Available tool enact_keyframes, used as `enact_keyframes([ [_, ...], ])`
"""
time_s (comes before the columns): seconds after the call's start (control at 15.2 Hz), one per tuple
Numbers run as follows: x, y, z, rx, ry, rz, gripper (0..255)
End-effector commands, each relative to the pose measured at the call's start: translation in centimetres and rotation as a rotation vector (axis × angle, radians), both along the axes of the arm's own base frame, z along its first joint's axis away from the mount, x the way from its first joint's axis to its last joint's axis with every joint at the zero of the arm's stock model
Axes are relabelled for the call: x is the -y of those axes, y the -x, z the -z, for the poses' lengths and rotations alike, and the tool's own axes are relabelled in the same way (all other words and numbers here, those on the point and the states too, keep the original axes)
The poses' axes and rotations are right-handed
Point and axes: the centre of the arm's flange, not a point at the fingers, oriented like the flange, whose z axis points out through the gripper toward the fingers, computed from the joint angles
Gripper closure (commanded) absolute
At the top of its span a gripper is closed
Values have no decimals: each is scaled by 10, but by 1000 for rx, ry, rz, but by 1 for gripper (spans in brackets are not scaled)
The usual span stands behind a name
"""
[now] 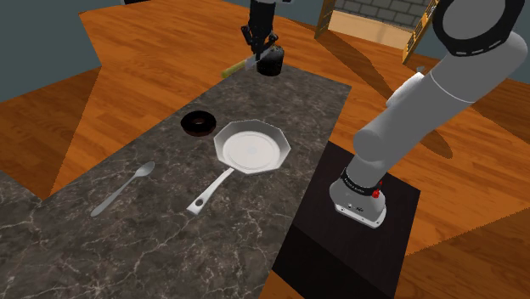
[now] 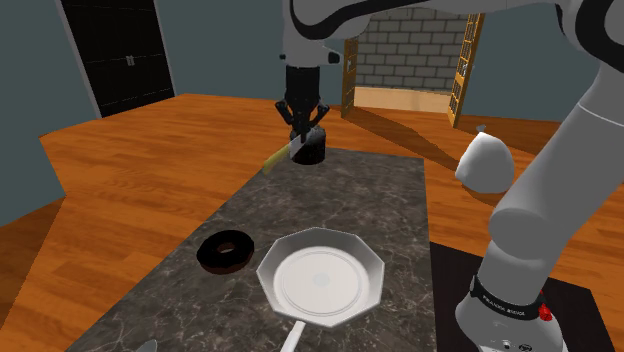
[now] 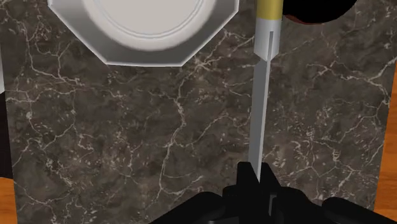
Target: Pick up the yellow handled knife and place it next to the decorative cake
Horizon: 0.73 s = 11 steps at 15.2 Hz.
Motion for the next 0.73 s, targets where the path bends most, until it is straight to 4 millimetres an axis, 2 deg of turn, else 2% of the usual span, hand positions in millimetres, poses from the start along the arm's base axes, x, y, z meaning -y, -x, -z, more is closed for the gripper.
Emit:
enact_keyframes([
  [0.0, 27, 6, 1, 0, 0, -2, 255],
  [0.66, 156, 33, 1, 0, 0, -2, 255],
])
